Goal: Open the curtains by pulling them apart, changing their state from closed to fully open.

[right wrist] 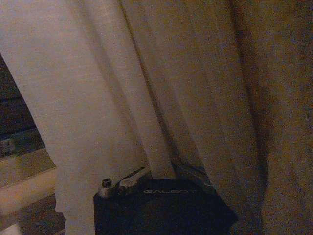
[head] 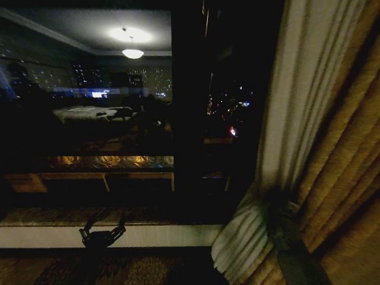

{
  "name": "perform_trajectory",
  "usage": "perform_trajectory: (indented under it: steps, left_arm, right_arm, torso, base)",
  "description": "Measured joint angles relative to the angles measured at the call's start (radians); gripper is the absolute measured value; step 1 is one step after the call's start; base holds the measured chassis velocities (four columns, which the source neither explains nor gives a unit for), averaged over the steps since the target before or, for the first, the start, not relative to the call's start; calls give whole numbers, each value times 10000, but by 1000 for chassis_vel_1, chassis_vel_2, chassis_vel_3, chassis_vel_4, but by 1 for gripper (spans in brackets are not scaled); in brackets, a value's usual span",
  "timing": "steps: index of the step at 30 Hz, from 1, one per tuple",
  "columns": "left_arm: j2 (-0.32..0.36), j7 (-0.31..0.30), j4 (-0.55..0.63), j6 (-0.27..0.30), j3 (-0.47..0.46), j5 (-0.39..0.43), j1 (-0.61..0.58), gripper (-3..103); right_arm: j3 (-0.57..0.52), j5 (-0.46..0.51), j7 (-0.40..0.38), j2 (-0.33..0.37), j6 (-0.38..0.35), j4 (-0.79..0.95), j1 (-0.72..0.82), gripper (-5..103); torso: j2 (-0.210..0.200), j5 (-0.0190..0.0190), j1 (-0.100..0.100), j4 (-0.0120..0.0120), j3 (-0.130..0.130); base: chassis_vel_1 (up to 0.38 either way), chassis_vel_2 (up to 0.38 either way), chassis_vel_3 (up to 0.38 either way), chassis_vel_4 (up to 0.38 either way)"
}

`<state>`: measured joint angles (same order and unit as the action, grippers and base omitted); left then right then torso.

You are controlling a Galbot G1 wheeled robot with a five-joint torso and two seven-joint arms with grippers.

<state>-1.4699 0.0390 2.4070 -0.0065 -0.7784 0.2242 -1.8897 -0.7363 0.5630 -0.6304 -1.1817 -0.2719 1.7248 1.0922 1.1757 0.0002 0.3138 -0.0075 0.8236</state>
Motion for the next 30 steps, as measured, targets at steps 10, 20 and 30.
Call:
perform_trajectory:
  steps: [10, 20, 30]
  left_arm:
    - [-24, 2, -28, -6, 18, 22, 47, 100]
    - [-98, -169, -201, 377, 51, 55, 402, 100]
    - [-17, -398, -169, 733, 16, 80, 509, 100]
  right_arm:
    - [358, -131, 1013, -159, 144, 943, 768, 7]
    - [1279, -1001, 3840, -311, -921, 3903, 2421, 44]
    - [1927, -2689, 4673, -560, -946, 5327, 3816, 84]
  torso:
    - [-1, 6, 0, -4, 1]
    - [0, -4, -1, -2, -1]
    - [0, 0, -1, -2, -1]
  base:
    - [0, 0, 0, 0]
    - [0, 0, 0, 0]
    - [0, 0, 0, 0]
